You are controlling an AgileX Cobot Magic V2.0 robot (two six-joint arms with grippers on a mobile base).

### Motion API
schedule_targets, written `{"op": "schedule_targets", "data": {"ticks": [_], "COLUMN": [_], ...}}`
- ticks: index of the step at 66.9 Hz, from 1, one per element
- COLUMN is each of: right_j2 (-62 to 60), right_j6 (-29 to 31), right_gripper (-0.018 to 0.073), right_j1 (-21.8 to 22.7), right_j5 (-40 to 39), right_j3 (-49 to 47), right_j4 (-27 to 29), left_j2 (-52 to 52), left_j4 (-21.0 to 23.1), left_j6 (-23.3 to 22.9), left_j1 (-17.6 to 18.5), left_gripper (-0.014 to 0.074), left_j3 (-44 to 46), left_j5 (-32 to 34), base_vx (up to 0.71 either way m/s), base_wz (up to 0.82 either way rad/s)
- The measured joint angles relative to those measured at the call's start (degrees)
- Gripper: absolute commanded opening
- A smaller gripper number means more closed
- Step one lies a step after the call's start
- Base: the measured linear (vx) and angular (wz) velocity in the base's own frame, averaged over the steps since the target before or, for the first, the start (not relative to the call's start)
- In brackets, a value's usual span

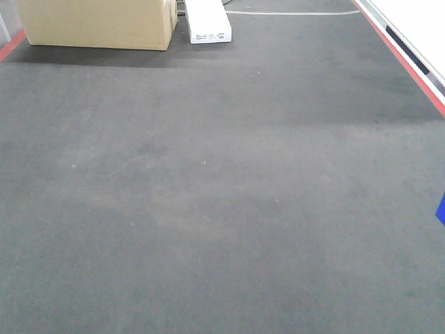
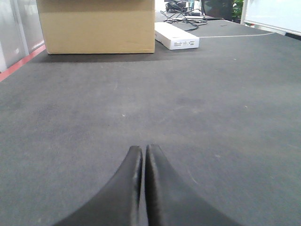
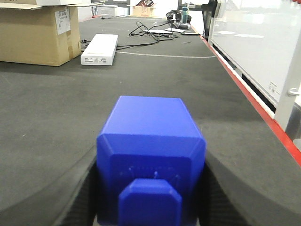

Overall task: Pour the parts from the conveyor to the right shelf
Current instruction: 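Raise the held blue block and pull the right arm in, then drive backward away from the conveyor holding the block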

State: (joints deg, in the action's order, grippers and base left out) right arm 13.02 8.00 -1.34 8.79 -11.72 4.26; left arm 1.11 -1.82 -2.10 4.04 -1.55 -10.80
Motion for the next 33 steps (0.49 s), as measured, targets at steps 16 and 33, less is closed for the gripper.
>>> {"op": "schedule_targets", "data": {"ticks": [16,33], "right_j2": [0.0,0.0], "right_j6": [0.0,0.0], "right_gripper": [-0.0002,-0.0002], "right_j1": [0.0,0.0], "right_j5": [0.0,0.0], "right_j3": [0.0,0.0], "right_j4": [0.0,0.0], "left_j2": [0.0,0.0], "left_j4": [0.0,0.0], "left_j6": [0.0,0.0], "left_j1": [0.0,0.0], "left_gripper": [-0.0006,-0.0006], "left_j3": [0.0,0.0], "left_j5": [0.0,0.0], "base_vx": [-0.26,-0.41], "base_wz": [-0.03,-0.09]}}
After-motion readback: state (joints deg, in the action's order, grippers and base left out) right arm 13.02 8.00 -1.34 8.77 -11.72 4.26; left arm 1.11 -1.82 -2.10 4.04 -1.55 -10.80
